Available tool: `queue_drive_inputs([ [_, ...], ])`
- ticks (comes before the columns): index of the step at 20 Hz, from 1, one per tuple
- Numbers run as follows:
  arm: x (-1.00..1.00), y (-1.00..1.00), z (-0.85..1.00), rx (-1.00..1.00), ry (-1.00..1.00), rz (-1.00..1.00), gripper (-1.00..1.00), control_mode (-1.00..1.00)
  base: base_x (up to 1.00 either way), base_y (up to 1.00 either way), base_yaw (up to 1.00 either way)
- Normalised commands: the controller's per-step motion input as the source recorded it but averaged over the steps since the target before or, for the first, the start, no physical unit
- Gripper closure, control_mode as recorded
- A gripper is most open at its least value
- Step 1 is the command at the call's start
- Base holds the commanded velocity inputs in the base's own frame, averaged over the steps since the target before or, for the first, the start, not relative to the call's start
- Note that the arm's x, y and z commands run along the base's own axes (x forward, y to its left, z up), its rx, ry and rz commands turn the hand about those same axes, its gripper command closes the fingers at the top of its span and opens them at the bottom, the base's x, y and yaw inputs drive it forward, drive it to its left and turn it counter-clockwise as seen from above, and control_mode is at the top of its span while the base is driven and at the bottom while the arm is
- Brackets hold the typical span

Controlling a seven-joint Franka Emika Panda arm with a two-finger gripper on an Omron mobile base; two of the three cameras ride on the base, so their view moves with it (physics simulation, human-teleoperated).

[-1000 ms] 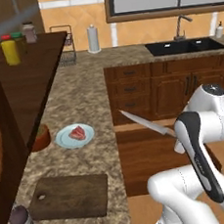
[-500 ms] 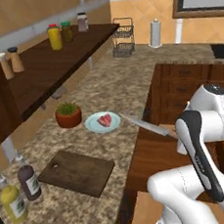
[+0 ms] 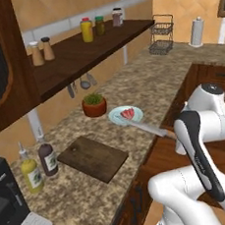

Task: Pick up the knife from the drawer and place it on the cutting board. Then place the meat from the plate to the cutting board.

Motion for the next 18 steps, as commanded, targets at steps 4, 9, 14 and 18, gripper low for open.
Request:
queue_drive_inputs([
  [4,0.0,0.0,0.0,0.0,0.0,0.0,1.0,1.0,0.32,0.69,0.13],
  [9,0.8,1.0,-0.01,-0.01,0.01,-0.01,1.0,-1.0,0.0,0.0,0.0],
  [14,1.0,1.0,-0.11,0.0,0.06,-0.12,1.0,-1.0,0.0,0.0,0.0],
  [18,0.99,0.69,-0.43,0.0,0.2,-0.11,1.0,-1.0,0.0,0.0,0.0],
])
